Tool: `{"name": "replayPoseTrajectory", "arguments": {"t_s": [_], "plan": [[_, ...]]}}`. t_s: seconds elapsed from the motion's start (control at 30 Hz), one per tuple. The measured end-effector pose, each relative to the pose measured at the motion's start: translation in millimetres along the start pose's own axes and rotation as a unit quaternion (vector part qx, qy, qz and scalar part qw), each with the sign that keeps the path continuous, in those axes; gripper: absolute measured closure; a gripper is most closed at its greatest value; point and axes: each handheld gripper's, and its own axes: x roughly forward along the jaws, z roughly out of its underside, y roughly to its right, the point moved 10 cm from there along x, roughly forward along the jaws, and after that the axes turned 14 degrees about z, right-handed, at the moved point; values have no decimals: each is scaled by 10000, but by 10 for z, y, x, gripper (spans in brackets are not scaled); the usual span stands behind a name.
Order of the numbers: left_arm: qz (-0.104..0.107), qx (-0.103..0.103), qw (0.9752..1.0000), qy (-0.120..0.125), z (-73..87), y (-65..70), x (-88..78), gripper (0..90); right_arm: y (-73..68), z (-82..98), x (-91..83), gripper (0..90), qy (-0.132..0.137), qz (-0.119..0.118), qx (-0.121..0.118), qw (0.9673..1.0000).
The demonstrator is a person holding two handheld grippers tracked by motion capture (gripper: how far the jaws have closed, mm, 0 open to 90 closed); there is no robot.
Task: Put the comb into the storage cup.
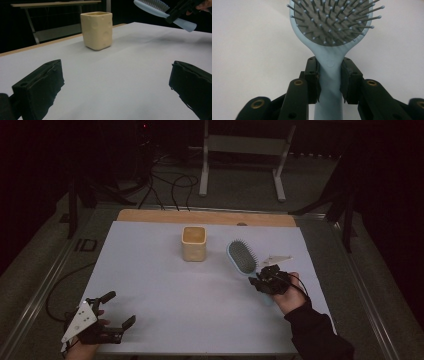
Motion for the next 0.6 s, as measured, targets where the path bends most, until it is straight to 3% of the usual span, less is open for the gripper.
{"name": "replayPoseTrajectory", "arguments": {"t_s": [0.6], "plan": [[-2, -16, 10000, 6, 4, -7, -4, 0, -149, -364, -39, 702, 579, -140, 0, 9982]]}}
